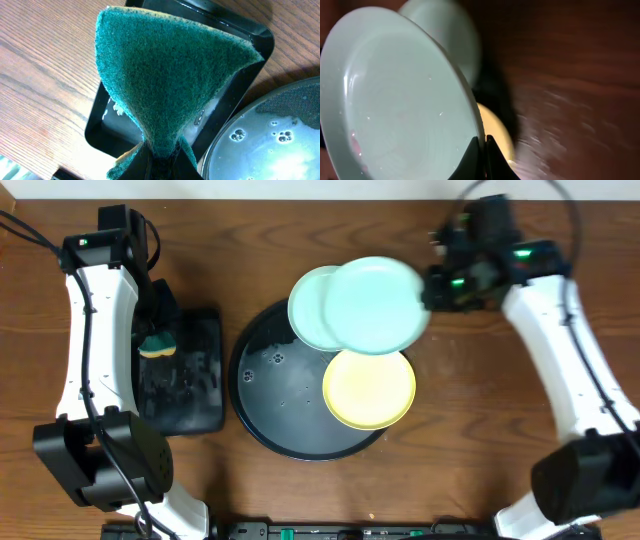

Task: Clean dirty plates on tray and stack at the side
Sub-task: 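Lift the green plate with the right gripper and set it right of the tray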

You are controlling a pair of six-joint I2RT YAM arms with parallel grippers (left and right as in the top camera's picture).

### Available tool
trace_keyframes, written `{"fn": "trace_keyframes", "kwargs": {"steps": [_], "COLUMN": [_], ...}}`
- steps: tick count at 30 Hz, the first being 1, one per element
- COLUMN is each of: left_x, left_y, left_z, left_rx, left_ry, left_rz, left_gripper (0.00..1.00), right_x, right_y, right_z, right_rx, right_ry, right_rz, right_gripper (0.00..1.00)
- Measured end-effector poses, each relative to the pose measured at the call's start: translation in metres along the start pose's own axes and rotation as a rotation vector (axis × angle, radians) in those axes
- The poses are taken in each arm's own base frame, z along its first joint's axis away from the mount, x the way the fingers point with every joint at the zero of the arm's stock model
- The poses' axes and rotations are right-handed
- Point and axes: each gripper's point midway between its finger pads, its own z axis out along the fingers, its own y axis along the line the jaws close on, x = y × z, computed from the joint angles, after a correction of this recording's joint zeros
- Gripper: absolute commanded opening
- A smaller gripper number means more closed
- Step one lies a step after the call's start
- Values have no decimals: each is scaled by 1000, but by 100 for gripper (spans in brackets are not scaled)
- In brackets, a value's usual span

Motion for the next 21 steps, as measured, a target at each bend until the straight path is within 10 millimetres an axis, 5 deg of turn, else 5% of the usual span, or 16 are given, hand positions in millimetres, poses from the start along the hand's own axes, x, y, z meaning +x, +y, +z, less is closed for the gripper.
{"fn": "trace_keyframes", "kwargs": {"steps": [8, 13, 21], "left_x": [0, 0, 0], "left_y": [0, 0, 0], "left_z": [0, 0, 0], "left_rx": [0, 0, 0], "left_ry": [0, 0, 0], "left_rz": [0, 0, 0], "left_gripper": [7, 8, 7], "right_x": [4, 21, 54], "right_y": [-121, -162, -187], "right_z": [-66, -42, 19], "right_rx": [286, 351, 346], "right_ry": [-87, -56, -17], "right_rz": [214, 217, 145], "right_gripper": [1, 1, 1]}}
